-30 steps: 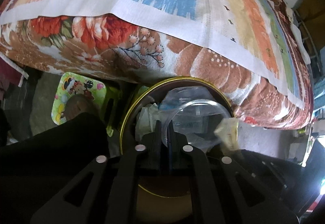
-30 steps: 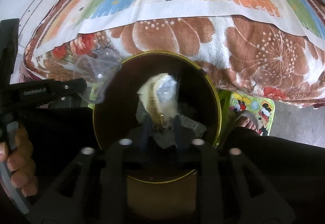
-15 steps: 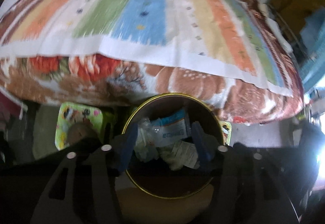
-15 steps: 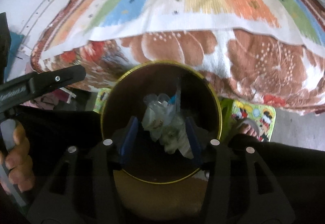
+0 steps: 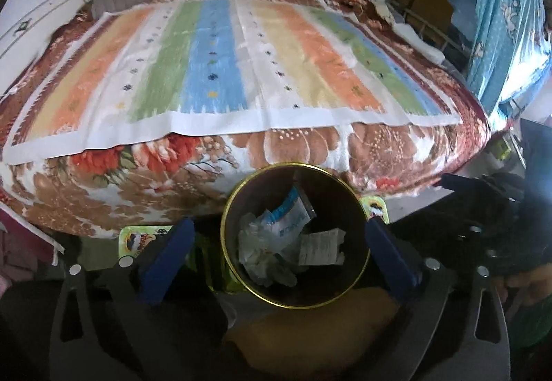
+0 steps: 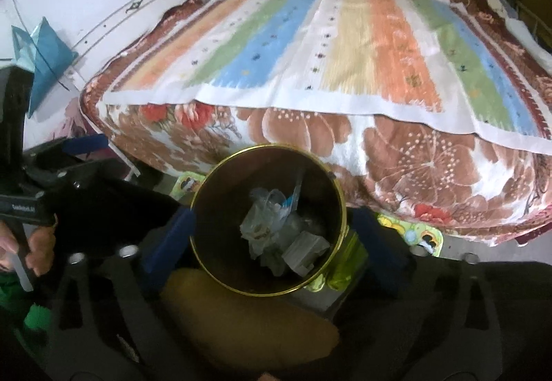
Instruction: Collect trash
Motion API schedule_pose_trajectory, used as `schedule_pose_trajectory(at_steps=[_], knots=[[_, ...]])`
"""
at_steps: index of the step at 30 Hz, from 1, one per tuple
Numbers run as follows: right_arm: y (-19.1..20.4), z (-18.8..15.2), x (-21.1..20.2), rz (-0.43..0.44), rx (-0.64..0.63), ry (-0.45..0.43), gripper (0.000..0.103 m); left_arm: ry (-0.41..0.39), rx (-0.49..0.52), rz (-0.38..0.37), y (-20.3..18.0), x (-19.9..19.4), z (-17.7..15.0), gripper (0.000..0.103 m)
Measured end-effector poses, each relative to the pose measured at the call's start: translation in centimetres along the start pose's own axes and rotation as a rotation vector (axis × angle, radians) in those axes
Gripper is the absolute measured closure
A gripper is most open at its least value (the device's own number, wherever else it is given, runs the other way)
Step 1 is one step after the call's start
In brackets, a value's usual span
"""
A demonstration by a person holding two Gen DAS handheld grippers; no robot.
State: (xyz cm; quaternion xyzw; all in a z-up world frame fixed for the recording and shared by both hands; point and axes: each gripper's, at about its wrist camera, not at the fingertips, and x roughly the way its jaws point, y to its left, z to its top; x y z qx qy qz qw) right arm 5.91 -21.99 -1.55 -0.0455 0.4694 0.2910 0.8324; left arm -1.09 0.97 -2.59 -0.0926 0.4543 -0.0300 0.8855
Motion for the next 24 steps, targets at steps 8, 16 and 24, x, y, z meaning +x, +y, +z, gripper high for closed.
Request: schedule_pose_trajectory(at_steps=[8,16,24], knots=[[0.4,-1.7,-1.4,0.006,-0.029,-0.032,0.009,-0.017,0.018,0.018,-0.4,-0.1,-1.0,0.006],[0.6,-1.8,-1.0,0.004,-0.032,-0.023,0.009,-0.009,-0.007,0.024,0.2,0.1,-1.0,0.006],[0.7,-1.7,-0.9,0.016,-0.030,-0.031,0.009,0.001,0.003,0.073,-0.1,0.3,-0.9,0.006]])
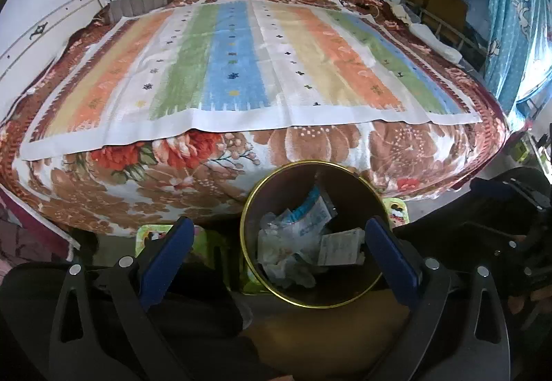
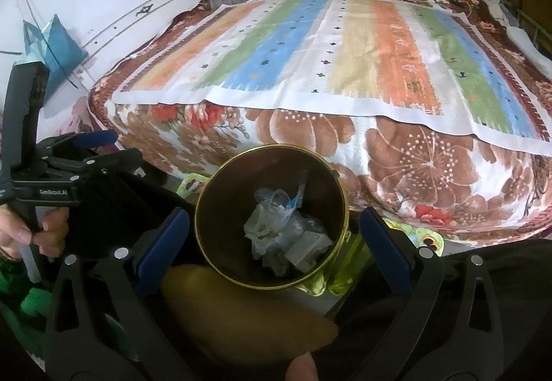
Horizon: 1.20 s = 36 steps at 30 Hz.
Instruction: Collect trash
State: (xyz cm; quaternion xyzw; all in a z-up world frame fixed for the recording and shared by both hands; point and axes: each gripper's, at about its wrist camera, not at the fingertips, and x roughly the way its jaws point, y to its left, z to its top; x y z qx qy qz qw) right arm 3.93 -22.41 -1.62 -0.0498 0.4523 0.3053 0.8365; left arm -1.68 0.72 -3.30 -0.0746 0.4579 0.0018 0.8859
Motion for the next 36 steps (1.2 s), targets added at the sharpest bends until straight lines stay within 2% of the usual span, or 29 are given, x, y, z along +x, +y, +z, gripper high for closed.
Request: schedule_pose_trajectory(at_steps=[6,36], knots=[[0.22,0.03,0.06,0.005,-0.003,-0.005,0.009,0.001,-0.011,-0.026,0.17,-0.01,-0.04,0.006],[0.56,0.23,-0.53,0.025,0.000,-0.037,0.009,0.023,-0.034,-0.039,-0.36,0.64,-0.62,0.006]])
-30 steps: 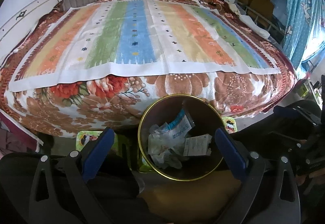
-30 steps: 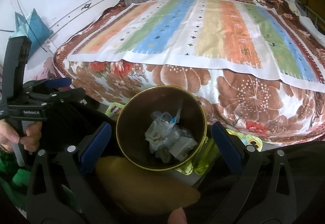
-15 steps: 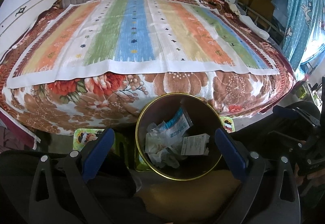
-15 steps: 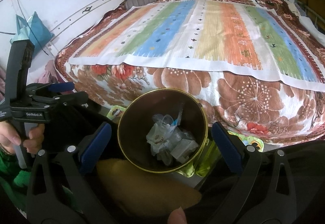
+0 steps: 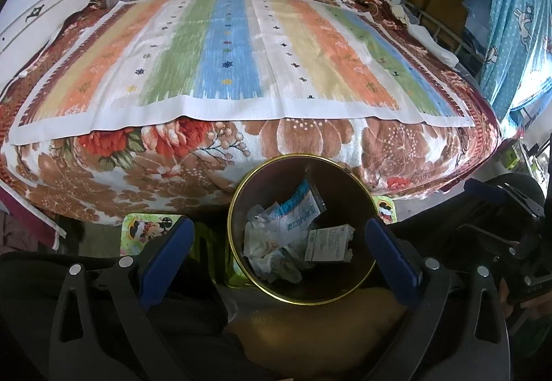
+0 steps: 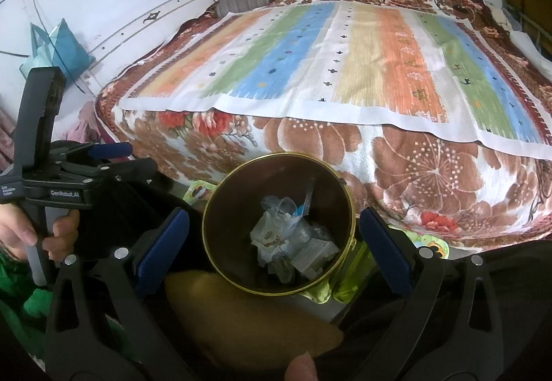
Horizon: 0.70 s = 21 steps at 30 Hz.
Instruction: Collect trash
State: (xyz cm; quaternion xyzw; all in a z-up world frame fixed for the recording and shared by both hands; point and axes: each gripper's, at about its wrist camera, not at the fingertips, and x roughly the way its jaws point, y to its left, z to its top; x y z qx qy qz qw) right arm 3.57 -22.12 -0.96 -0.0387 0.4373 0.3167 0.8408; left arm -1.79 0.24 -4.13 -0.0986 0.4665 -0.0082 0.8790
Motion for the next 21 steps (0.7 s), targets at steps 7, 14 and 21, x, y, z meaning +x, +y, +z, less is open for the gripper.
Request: schedule_pose_trajectory(at_steps=[7,14,21], knots=[[-0.09,0.00,-0.11,0.005,0.000,-0.005,0.009,-0.004,0.000,-0.007,0.02,-0.01,0.00,0.006],[-0.08,0.00,-0.11,0.004,0.002,-0.005,0.009,0.000,-0.010,-0.012,-0.02,0.08,0.03,0.006],[-0.11,-0.01,-0.13,0.006,0.001,-0.006,0.009,0.002,-0.011,-0.011,-0.01,0.13,0.18,0.006]])
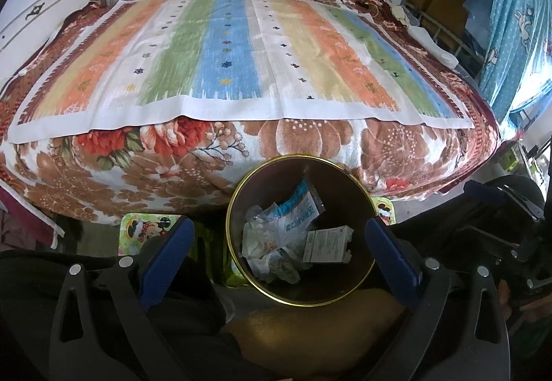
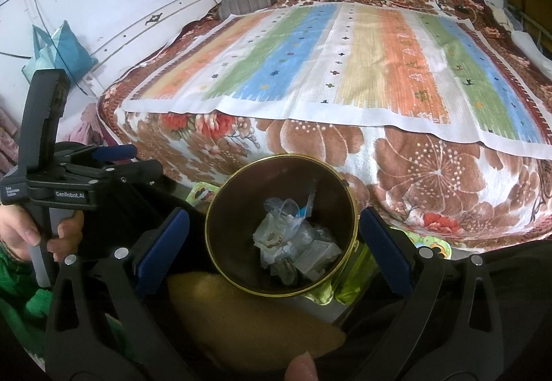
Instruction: Collect trash
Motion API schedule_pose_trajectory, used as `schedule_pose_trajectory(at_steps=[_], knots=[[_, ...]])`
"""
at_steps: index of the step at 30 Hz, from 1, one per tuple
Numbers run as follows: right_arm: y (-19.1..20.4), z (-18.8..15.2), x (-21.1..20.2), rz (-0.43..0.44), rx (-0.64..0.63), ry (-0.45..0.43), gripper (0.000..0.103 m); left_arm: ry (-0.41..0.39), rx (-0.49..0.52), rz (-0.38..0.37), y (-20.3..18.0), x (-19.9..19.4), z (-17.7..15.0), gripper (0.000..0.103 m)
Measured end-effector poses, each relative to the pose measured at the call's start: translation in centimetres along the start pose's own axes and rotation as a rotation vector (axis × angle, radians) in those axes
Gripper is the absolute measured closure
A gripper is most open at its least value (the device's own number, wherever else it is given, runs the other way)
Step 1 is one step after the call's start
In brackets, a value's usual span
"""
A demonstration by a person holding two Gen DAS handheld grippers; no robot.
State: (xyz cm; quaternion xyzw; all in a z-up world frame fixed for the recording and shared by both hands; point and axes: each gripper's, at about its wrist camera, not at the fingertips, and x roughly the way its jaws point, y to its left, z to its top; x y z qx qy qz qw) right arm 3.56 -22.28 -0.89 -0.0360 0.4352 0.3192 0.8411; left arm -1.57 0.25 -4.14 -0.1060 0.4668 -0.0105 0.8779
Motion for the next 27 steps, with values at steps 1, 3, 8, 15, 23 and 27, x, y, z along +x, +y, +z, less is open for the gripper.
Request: schedule_pose_trajectory(at_steps=[1,3,8,15,23,27], knots=[[0.04,0.08,0.01,0.001,-0.001,0.000,0.009,0.001,-0.002,-0.004,-0.09,0.02,-0.04,0.006],[0.02,0.01,-0.01,0.000,0.002,-0.001,0.009,0.005,-0.008,-0.011,0.19,0.13,0.09,0.006],[0.00,0.01,-0.04,0.000,0.000,0.000,0.009,0.009,-0.016,-0.021,0.45,0.16,0.18,0.006],[0.03,0.04,-0.03,0.000,0.001,0.000,0.009,0.009,-0.014,-0.014,0.42,0.22,0.14,0.006],[0.01,0.04,-0.06,0.000,0.003,-0.002,0.009,0.006,0.007,-0.002,0.20,0.35,0.16,0.006],[-0.06,-0.01,-0.05,0.001,0.002,-0.001,0.009,0.009,-0.004,-0.002,0.31,0.34,0.20,0.006]])
